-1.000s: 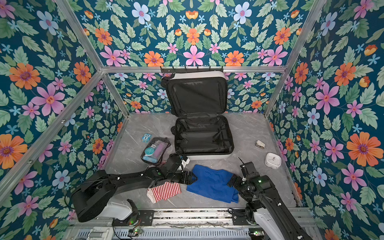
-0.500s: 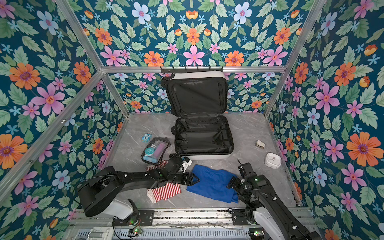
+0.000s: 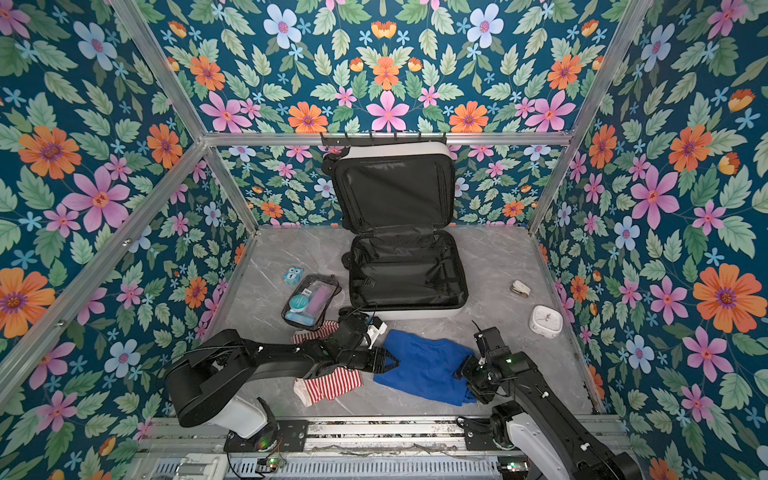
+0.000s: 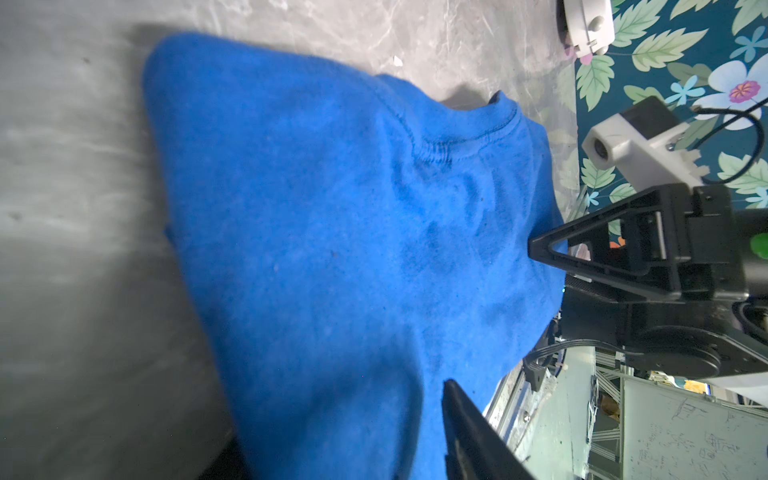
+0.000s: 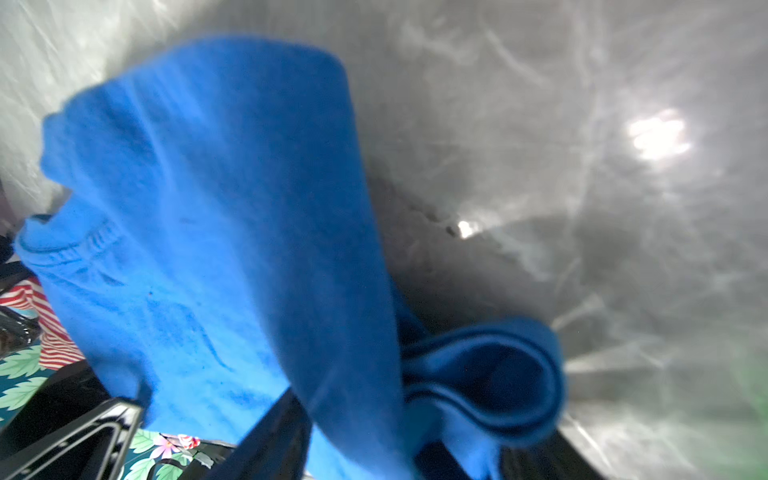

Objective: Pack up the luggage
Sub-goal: 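Grasp the blue T-shirt edges with left and right grippers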

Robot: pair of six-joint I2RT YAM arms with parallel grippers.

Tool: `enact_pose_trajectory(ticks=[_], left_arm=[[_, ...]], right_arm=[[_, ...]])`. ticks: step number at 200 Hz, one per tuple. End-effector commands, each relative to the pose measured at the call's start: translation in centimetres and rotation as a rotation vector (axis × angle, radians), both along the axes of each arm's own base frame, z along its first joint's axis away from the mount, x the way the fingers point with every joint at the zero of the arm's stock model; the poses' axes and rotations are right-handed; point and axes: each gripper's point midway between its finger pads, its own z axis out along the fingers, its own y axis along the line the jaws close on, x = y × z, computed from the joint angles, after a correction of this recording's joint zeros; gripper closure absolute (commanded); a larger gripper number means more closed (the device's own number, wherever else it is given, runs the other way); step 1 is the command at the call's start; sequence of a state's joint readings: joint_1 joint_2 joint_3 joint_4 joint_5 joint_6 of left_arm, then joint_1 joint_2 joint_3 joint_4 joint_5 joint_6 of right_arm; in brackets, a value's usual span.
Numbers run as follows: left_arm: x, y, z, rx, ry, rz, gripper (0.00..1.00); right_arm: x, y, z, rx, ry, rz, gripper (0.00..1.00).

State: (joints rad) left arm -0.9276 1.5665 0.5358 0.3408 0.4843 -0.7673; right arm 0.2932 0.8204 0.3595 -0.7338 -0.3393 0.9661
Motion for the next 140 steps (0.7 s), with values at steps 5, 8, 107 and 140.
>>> enact_pose_trajectory(ticks=[5, 8, 107, 140], left_arm=[[-0.5, 0.1, -0.6, 0.017, 0.036, 0.005, 0.49], [-0.5, 0.0, -0.5, 0.014, 0.034, 0.004, 0.5], [0.5, -1.4, 2.2, 0.012, -0.042, 0.003, 1.0], [0.5, -2.0, 4.4, 0.011, -0.099, -0.021, 1.0]], right_arm=[[0.8, 0.6, 0.1, 0.019, -0.025, -0.013, 0.45], [0.8, 0.6, 0.1, 0.019, -0.025, -0.012, 0.46], [2.6, 1.9, 2.9, 0.068, -0.136, 0.008, 0.94], [3.1, 2.3, 4.6, 0.09, -0.179, 0.028, 0.99]])
